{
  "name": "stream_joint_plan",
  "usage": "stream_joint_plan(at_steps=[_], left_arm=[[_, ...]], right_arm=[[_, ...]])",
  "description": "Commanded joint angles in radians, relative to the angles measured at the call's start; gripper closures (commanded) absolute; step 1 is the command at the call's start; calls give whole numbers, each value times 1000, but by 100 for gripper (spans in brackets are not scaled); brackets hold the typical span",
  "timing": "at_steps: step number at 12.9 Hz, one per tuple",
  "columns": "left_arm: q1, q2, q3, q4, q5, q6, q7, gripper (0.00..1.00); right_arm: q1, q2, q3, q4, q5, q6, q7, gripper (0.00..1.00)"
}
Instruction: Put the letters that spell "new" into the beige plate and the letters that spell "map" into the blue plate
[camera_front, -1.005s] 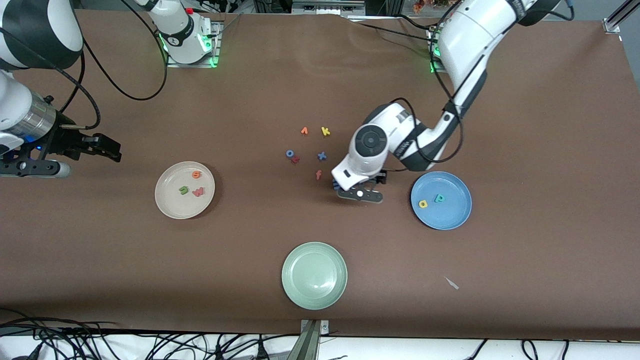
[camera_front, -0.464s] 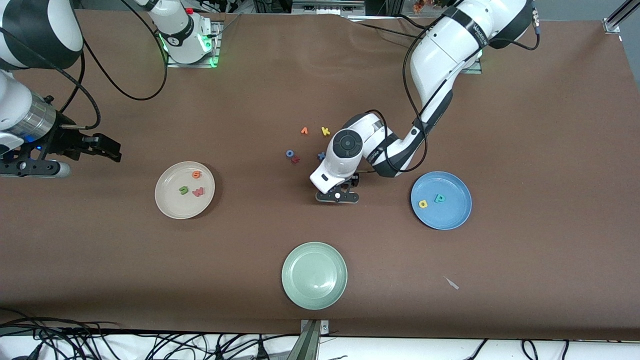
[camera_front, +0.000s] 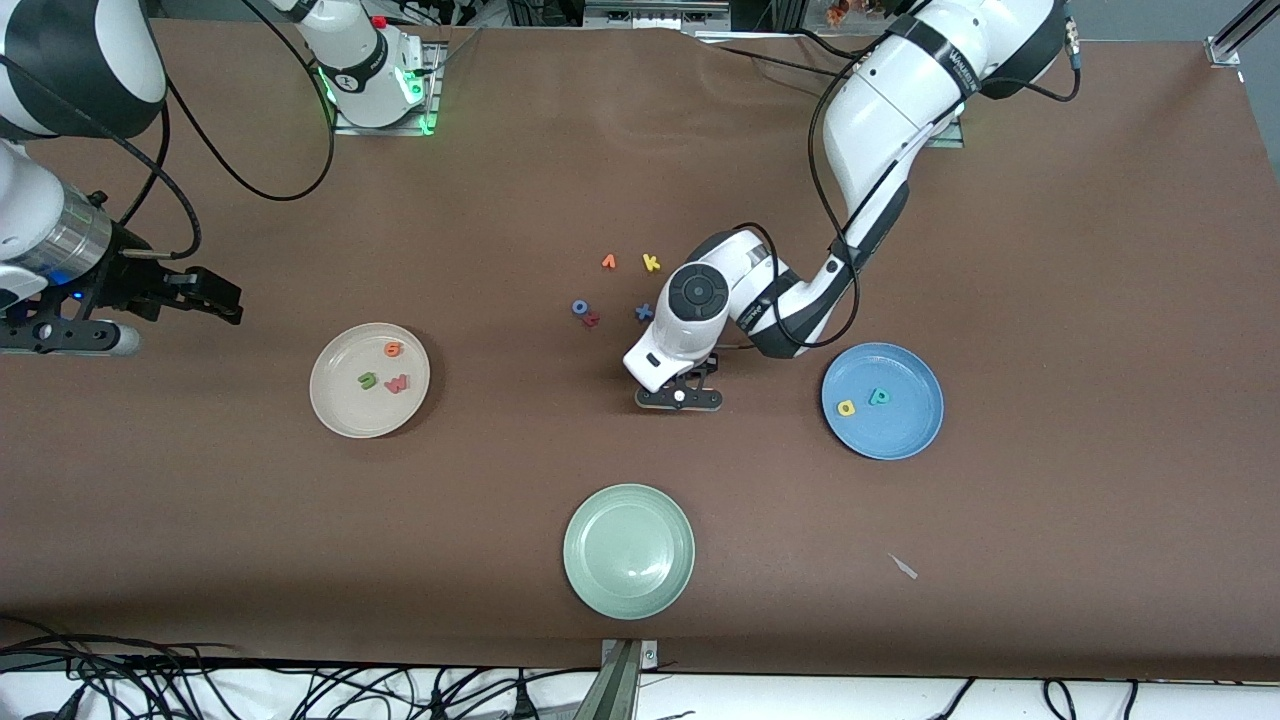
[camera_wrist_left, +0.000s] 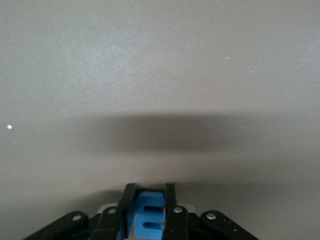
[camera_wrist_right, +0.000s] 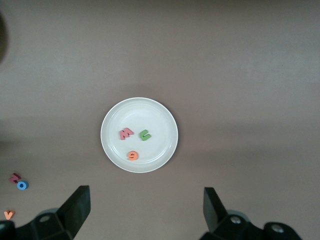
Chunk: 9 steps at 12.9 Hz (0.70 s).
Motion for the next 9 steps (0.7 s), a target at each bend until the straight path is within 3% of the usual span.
stream_joint_plan(at_steps=[1,3,5,9], left_arm=[[-6,-3,7,-7,17,-47,-2,84],[-3,-21,6,-6,17,-56,4,86],[21,-78,6,10,17,-159,51,86],[171,-173,1,3,17,-380,419,85]], right_arm=[[4,-1,2,16,-15,-6,2,0],[4,-1,2,16,-15,-7,2,0],[4,-1,2,15,-15,-7,2,0],[4,-1,2,16,-12,-10,2,0]])
